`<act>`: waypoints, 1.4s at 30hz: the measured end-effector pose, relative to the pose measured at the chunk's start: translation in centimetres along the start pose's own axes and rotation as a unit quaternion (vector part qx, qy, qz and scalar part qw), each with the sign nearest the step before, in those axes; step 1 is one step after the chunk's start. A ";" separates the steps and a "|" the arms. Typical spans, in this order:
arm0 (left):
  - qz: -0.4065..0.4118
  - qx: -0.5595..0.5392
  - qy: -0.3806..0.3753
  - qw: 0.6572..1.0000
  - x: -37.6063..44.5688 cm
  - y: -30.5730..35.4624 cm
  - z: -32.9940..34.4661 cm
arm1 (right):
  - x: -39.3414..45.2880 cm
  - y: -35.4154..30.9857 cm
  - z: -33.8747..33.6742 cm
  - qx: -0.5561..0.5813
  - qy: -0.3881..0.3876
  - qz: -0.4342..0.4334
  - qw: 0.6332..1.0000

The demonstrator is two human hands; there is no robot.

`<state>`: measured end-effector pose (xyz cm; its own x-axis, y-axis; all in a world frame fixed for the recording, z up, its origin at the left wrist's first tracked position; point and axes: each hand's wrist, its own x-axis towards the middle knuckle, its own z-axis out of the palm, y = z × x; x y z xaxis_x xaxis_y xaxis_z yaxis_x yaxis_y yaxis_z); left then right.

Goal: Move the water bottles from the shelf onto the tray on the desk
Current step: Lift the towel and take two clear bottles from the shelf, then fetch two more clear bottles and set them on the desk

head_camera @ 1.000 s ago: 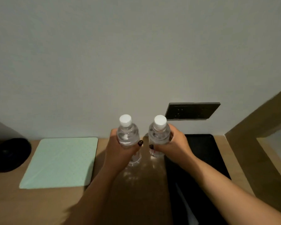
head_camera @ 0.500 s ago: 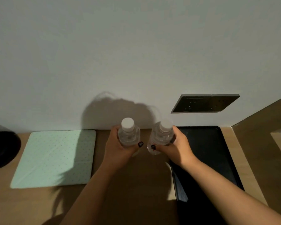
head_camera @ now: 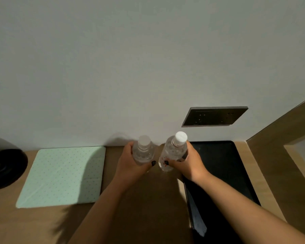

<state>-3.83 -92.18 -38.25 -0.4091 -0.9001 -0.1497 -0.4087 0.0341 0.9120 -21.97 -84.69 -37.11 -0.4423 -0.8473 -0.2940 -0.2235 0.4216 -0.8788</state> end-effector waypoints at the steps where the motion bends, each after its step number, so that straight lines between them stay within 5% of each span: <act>1: 0.006 0.007 0.002 1.000 0.1 0.1 -0.1 | 0.2 -0.1 0.0 -0.006 -0.006 0.003 1.000; 8: 0.046 0.018 0.029 0.998 -1.1 4.3 -1.3 | -1.2 -1.4 -1.9 -0.070 -0.002 -0.009 0.997; 21: 0.179 0.130 -0.034 0.975 -5.9 13.7 1.1 | -11.4 -5.0 -9.2 -0.219 0.087 -0.123 0.964; 32: 0.277 0.253 -0.195 0.906 -11.3 17.4 10.9 | -20.4 0.1 -15.7 -0.317 0.154 -0.071 0.933; 42: 0.331 0.229 -0.293 0.867 -20.7 22.4 20.1 | -32.9 5.9 -24.9 -0.314 0.251 0.021 0.915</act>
<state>-20.97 -64.05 -22.38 -0.9676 -0.2456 0.0587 -0.1510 0.7491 0.6450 -30.34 -46.24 -23.24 -0.7701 -0.6374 0.0248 -0.5827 0.6871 -0.4340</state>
